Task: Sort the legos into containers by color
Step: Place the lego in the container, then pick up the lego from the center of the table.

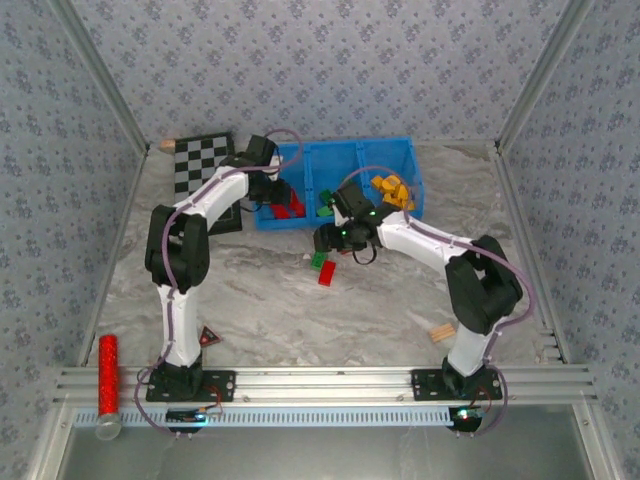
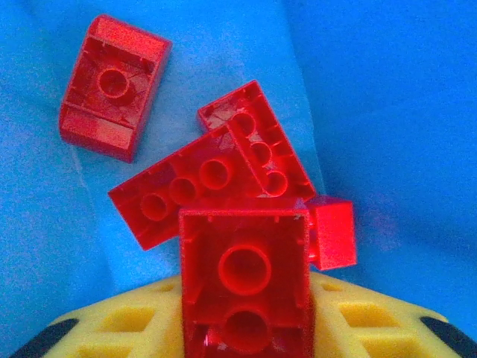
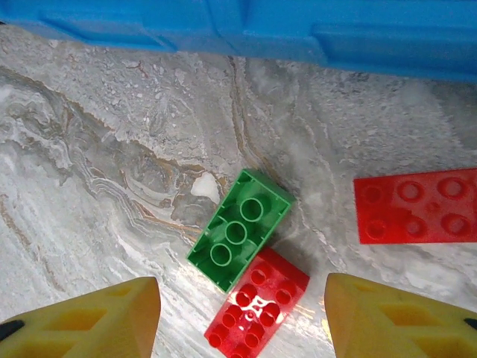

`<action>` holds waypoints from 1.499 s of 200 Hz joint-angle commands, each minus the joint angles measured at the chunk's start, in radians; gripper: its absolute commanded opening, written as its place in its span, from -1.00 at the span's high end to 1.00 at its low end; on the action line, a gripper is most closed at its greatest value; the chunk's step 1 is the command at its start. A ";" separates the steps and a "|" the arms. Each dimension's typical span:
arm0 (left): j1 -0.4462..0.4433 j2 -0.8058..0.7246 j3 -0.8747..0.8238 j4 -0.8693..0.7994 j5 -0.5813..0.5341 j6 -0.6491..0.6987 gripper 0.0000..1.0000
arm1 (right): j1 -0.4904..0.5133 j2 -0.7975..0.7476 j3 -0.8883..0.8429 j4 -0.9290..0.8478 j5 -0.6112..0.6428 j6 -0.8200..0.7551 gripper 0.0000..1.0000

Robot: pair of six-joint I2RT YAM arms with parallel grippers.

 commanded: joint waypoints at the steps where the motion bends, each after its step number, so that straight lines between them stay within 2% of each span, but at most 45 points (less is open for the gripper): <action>1: -0.006 -0.075 -0.018 0.018 0.000 -0.001 0.09 | 0.023 0.053 0.061 -0.037 0.041 0.041 -0.22; 38: -0.009 -0.122 -0.010 0.002 -0.001 0.010 -0.05 | 0.051 0.148 0.130 -0.068 0.081 0.054 -0.21; 114: -0.024 -0.299 -0.059 0.007 0.014 0.011 -0.07 | 0.085 0.275 0.219 -0.149 0.157 0.077 -0.19; 141: -0.032 -0.374 -0.091 -0.005 0.009 0.018 -0.08 | 0.093 0.304 0.233 -0.178 0.161 0.084 -0.08; 170: -0.034 -0.446 -0.142 -0.014 -0.015 0.030 -0.10 | 0.098 0.318 0.236 -0.184 0.168 0.089 -0.06; 220: -0.046 -0.534 -0.209 -0.037 -0.021 0.032 -0.10 | 0.099 0.308 0.242 -0.190 0.191 0.081 0.35; 231: -0.066 -0.562 -0.237 -0.086 -0.025 0.039 -0.11 | 0.098 0.294 0.250 -0.199 0.192 0.067 0.41; 256: -0.127 -0.664 -0.350 -0.126 -0.063 0.053 -0.12 | 0.093 0.233 0.271 -0.234 0.201 0.022 0.45; 300: -0.216 -0.885 -0.583 -0.085 -0.097 0.038 -0.17 | 0.060 0.124 0.366 -0.316 0.227 -0.079 0.45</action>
